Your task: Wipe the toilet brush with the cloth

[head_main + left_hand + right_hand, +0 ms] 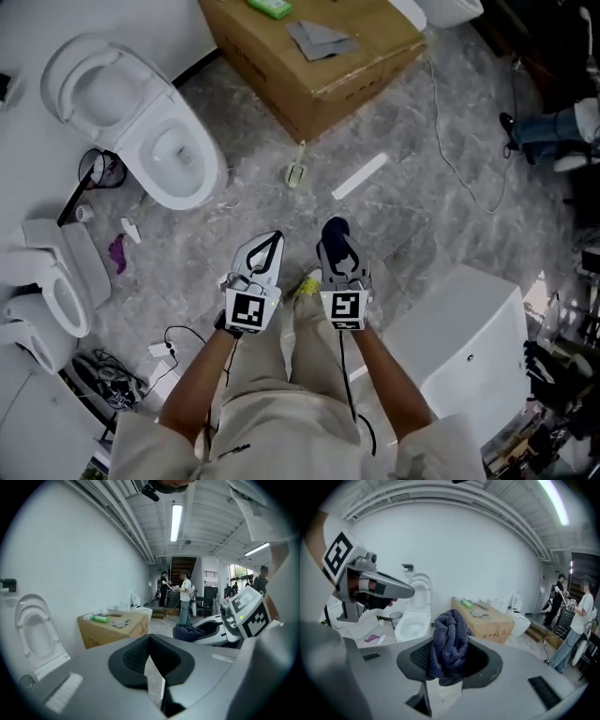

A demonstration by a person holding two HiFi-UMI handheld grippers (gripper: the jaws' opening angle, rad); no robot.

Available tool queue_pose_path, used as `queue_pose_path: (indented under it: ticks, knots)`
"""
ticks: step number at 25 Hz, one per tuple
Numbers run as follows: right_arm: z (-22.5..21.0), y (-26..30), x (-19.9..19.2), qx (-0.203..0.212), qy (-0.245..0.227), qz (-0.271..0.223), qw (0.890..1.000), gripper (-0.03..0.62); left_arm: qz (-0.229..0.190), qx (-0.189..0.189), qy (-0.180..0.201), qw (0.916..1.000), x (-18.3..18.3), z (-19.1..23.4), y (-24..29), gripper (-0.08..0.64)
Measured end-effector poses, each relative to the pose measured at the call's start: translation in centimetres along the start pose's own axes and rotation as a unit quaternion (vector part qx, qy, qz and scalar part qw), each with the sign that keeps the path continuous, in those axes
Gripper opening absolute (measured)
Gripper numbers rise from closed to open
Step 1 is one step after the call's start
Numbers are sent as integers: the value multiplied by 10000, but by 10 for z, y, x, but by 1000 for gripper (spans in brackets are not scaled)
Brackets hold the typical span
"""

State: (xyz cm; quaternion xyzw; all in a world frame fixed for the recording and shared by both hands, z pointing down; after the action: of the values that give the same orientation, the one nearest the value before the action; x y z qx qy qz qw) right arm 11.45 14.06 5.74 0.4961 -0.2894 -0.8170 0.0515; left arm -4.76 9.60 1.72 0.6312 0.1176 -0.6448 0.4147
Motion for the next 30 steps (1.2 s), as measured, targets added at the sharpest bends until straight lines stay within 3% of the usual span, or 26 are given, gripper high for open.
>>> queue_pose_path:
  ticks: [4, 8, 15, 21, 25, 30]
  knots:
    - [-37, -41, 77, -91, 565, -376, 9977, 152, -162, 124, -329, 9992, 67, -10, -31, 0]
    - [-60, -73, 135, -337, 1202, -761, 9893, 152, -309, 324, -824, 9956, 108, -12, -51, 0]
    - [-71, -113, 205, -463, 878, -1310, 9864, 152, -489, -71, -650, 9967, 150, -25, -79, 0]
    - [-92, -129, 222, -527, 780, -1631, 9821, 150, -985, -226, -242, 9946, 183, -46, -77, 0]
    - [-106, -127, 217, -442, 877, -1728, 9801, 150, -975, 13, -261, 9949, 195, -48, -75, 0]
    - [-114, -133, 212, -430, 727, -1783, 9803, 150, -751, -315, -222, 9964, 195, -54, -77, 0]
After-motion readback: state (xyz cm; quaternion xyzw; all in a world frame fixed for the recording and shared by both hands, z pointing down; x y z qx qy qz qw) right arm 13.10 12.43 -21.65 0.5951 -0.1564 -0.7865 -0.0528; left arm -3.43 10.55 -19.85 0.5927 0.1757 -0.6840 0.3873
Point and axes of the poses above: the fingertips, and each gripper's own axes: y forward along the fingers, z to its left, x out of its top, the point moved 7 cm from there along -y, backward along the fingers, and after that the axes turned 13 degrees about -y, right-handed, at the moved point
